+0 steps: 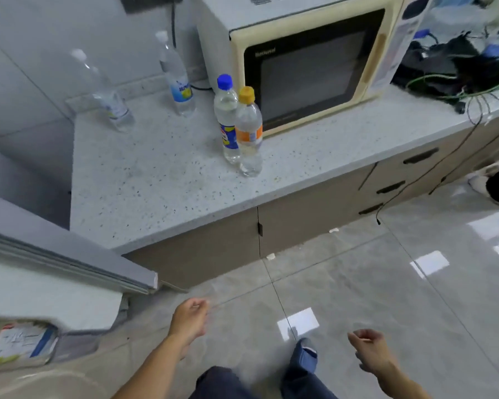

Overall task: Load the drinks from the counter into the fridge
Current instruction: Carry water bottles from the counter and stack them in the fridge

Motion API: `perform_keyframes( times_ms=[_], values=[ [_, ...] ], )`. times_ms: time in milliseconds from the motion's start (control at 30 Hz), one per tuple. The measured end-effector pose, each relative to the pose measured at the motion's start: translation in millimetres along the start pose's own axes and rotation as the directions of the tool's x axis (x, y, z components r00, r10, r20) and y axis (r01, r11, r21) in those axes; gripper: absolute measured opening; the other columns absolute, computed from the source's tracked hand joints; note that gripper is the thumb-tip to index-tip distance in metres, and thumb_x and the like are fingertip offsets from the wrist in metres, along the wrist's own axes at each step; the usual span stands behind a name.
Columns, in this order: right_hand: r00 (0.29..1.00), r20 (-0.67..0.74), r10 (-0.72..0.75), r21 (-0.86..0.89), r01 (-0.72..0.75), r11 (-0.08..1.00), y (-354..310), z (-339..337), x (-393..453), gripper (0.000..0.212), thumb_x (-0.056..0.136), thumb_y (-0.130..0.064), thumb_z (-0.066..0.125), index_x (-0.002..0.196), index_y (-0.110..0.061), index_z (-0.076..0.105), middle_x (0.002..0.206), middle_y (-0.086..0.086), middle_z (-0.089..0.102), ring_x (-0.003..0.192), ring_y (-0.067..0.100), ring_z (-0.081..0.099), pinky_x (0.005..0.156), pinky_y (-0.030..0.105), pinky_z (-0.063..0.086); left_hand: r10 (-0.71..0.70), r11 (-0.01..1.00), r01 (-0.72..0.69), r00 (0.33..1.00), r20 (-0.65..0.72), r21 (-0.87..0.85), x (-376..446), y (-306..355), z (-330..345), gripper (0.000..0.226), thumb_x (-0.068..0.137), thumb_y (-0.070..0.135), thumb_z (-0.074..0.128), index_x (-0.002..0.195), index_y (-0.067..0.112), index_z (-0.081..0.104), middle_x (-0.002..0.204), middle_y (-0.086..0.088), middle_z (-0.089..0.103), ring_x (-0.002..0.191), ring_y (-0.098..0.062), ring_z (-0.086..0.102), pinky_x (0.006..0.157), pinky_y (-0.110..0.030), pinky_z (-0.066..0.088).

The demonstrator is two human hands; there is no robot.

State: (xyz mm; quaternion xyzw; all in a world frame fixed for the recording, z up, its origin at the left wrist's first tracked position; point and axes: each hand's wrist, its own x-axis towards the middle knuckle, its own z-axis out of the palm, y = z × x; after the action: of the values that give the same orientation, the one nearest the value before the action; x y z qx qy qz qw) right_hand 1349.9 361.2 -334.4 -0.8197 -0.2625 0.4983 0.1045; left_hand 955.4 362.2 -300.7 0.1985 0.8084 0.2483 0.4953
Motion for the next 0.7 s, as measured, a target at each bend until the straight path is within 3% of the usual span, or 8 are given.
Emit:
perform_keyframes(
  times_ms=[167, 267, 433, 533, 600, 700],
  values=[
    [0.96, 0.1, -0.263, -0.036, 0.268, 0.963, -109.0, 1.0, 21.9, 0.01, 0.091, -0.019, 0.069, 0.091, -0.01, 0.065, 0.077, 0.01, 0.067, 0.068, 0.023, 0.058, 0.07, 0.039, 0.051, 0.073, 0.993, -0.083, 0.991, -0.113, -0.087, -18.7, 42.4, 14.4, 0.009, 0.099, 0.031, 0.058, 0.1, 0.024, 0.065, 0.101, -0.005, 0.069, 0.088, -0.021, 0.067, 0.066, -0.03, 0.058],
    [0.874, 0.224, -0.432, 0.002, 0.443, 0.897, -179.7, 30.1, 6.5, 0.008, 0.092, -0.017, 0.067, 0.097, -0.011, 0.065, 0.076, 0.005, 0.064, 0.066, 0.018, 0.055, 0.066, 0.033, 0.049, 0.135, 0.968, -0.172, 0.97, -0.2, -0.181, -24.4, 79.8, 10.2, 0.009, 0.098, 0.03, 0.059, 0.104, 0.026, 0.064, 0.099, -0.002, 0.069, 0.086, -0.017, 0.067, 0.071, -0.03, 0.059],
    [0.627, 0.406, -0.665, 0.072, 0.704, 0.707, -305.9, 89.9, -52.1, 0.016, 0.091, -0.026, 0.068, 0.105, -0.019, 0.065, 0.085, -0.005, 0.063, 0.072, 0.008, 0.058, 0.065, 0.017, 0.048, 0.265, 0.89, -0.366, 0.899, -0.348, -0.27, -14.6, 167.6, -21.7, 0.01, 0.097, 0.03, 0.06, 0.106, 0.034, 0.06, 0.106, 0.007, 0.068, 0.093, -0.01, 0.068, 0.068, -0.022, 0.058],
    [0.446, 0.442, -0.778, 0.118, 0.831, 0.544, -378.7, 116.6, -95.3, 0.02, 0.091, -0.03, 0.068, 0.109, -0.022, 0.064, 0.088, -0.006, 0.065, 0.071, 0.004, 0.061, 0.06, 0.01, 0.046, 0.31, 0.796, -0.484, 0.842, -0.442, -0.364, -2.8, 231.3, -48.6, 0.014, 0.097, 0.027, 0.06, 0.101, 0.04, 0.059, 0.109, 0.007, 0.068, 0.096, -0.011, 0.068, 0.076, -0.03, 0.06],
    [0.359, 0.432, -0.827, 0.152, 0.875, 0.459, -425.6, 129.7, -120.5, 0.02, 0.09, -0.031, 0.068, 0.108, -0.023, 0.064, 0.088, -0.006, 0.067, 0.069, 0.004, 0.063, 0.06, 0.011, 0.047, 0.316, 0.722, -0.548, 0.805, -0.502, -0.423, 3.7, 267.2, -67.5, 0.015, 0.097, 0.027, 0.06, 0.102, 0.041, 0.059, 0.11, 0.006, 0.067, 0.097, -0.011, 0.068, 0.079, -0.032, 0.061],
    [0.275, 0.391, -0.878, 0.19, 0.91, 0.369, -495.7, 143.6, -144.9, 0.02, 0.09, -0.028, 0.07, 0.108, -0.02, 0.064, 0.09, -0.003, 0.068, 0.071, 0.009, 0.063, 0.068, 0.026, 0.055, 0.266, 0.638, -0.601, 0.758, -0.595, -0.481, 17.8, 307.3, -90.5, 0.017, 0.097, 0.026, 0.06, 0.112, 0.035, 0.06, 0.112, 0.006, 0.067, 0.096, -0.01, 0.068, 0.077, -0.03, 0.061]
  ],
)
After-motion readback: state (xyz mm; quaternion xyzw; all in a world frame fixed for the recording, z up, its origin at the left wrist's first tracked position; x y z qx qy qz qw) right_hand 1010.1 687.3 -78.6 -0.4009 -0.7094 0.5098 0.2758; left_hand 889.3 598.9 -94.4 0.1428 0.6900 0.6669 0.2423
